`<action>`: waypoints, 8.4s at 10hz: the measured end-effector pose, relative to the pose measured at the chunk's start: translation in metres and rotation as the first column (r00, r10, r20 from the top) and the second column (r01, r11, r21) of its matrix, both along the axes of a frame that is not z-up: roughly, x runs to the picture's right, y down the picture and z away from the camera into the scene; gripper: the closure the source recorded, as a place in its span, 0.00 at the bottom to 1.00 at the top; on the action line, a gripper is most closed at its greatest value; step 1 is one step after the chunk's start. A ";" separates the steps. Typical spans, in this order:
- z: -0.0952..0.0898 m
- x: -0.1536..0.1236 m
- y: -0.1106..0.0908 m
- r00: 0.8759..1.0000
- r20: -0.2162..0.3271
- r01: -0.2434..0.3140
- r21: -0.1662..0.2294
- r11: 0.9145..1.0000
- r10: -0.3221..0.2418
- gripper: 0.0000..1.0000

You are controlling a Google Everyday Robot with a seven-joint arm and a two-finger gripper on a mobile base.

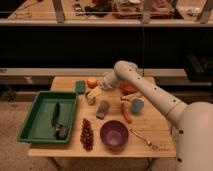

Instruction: Place grapes in metal cup

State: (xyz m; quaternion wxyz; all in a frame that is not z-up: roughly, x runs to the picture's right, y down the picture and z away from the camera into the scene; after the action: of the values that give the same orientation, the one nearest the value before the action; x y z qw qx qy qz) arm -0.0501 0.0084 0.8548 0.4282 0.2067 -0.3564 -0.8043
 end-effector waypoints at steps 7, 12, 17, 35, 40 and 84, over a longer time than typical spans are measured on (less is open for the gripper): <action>0.000 0.000 0.000 1.000 0.000 0.000 0.000 1.000 0.000 0.20; 0.000 0.000 0.000 1.000 0.000 0.000 0.000 1.000 0.000 0.20; 0.000 0.000 0.000 1.000 0.000 0.000 0.000 1.000 0.000 0.20; -0.056 0.097 -0.014 0.986 -0.129 -0.103 0.011 0.995 0.103 0.20; -0.110 0.083 0.034 0.982 -0.189 -0.007 0.087 0.996 0.023 0.20; -0.056 -0.055 0.235 0.930 -0.239 0.203 -0.303 0.931 -0.281 0.97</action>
State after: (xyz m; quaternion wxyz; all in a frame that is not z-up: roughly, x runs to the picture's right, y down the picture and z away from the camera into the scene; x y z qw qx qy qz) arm -0.1048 0.2431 0.7990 0.3949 -0.0151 -0.4229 -0.8155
